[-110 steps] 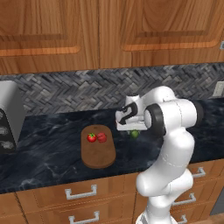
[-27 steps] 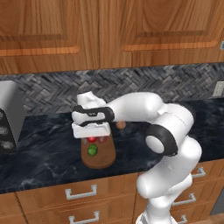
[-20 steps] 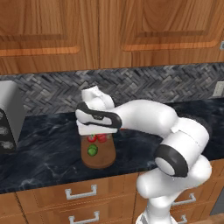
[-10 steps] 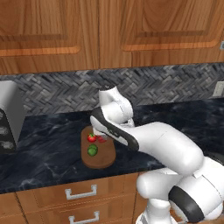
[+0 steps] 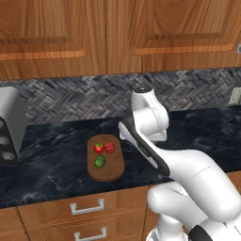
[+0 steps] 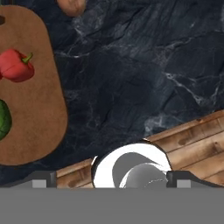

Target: Place the avocado, onion, tomato, and bell pepper on the cutting board.

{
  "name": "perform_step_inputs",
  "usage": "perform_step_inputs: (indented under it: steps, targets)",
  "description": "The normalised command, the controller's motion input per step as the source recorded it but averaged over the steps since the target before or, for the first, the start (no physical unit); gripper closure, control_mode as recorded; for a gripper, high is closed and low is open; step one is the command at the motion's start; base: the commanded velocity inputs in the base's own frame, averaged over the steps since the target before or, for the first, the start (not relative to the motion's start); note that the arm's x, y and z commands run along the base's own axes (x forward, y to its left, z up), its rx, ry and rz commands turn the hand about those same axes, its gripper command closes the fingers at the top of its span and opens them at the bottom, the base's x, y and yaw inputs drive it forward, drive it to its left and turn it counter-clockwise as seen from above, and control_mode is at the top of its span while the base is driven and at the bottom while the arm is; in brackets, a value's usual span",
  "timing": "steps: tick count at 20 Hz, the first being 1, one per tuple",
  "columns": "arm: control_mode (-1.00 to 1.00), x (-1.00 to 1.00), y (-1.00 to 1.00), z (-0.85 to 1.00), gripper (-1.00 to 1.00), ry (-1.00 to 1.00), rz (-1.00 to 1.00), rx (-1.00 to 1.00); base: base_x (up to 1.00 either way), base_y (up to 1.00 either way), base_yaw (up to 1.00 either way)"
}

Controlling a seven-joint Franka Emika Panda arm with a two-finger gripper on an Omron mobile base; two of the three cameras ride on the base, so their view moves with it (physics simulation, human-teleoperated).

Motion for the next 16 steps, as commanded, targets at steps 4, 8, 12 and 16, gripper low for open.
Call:
perform_step_inputs:
  steps: [4, 8, 12, 16]
  targets:
    - [-1.00, 0.00, -0.58, 0.07, -1.00, -0.05, 0.00, 0.00, 0.00, 0.00, 0.00]
    - [-1.00, 0.08, -0.36, 0.06, -1.00, -0.08, 0.00, 0.00, 0.00, 0.00, 0.00]
    - [-1.00, 0.28, -0.22, 0.01, -1.00, -0.07, 0.01, 0.00, 0.00, 0.00, 0.00]
    - [-1.00, 0.28, -0.02, 0.00, -1.00, -0.03, 0.03, 0.00, 0.00, 0.00, 0.00]
